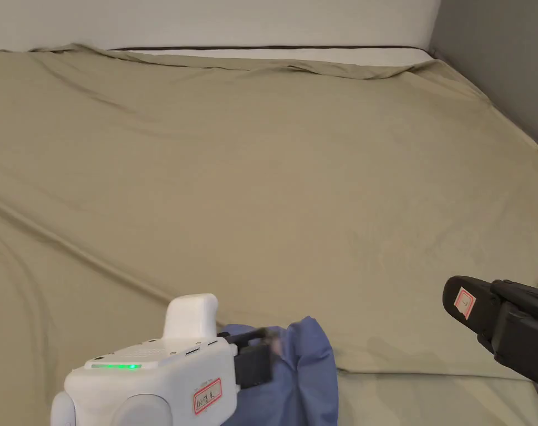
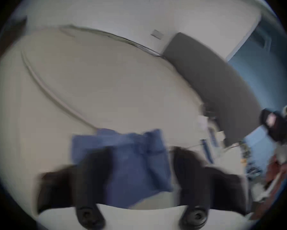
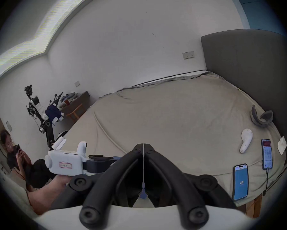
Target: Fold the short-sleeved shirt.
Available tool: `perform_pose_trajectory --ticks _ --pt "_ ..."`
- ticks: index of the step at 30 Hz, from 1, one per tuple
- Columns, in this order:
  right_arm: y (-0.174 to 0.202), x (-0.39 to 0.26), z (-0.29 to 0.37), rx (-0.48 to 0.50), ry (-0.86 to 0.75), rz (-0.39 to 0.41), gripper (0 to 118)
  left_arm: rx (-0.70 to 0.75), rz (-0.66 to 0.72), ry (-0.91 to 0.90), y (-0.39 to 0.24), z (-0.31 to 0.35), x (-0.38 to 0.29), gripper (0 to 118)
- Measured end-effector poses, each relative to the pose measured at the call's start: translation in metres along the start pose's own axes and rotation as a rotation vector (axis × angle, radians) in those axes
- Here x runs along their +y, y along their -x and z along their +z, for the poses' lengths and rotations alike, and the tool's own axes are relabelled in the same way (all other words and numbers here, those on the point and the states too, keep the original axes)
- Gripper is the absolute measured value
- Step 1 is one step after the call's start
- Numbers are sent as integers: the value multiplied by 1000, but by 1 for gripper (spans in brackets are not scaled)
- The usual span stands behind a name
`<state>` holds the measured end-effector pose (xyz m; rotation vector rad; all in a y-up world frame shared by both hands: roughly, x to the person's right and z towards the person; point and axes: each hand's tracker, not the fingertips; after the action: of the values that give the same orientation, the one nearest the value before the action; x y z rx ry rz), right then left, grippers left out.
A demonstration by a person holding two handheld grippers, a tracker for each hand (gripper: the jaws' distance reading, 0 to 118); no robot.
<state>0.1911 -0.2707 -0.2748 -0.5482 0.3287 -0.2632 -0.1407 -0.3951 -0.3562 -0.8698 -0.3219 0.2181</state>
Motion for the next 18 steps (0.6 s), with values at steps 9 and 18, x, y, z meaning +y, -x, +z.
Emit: perform_pose_trajectory --ticks 9,18 --pt "2 -9 -10 5 37 -30 3 -84 -178 280 -87 -130 -55 0" --pt "-3 -4 -18 140 20 -52 3 -420 -7 279 -86 -95 -33 0"
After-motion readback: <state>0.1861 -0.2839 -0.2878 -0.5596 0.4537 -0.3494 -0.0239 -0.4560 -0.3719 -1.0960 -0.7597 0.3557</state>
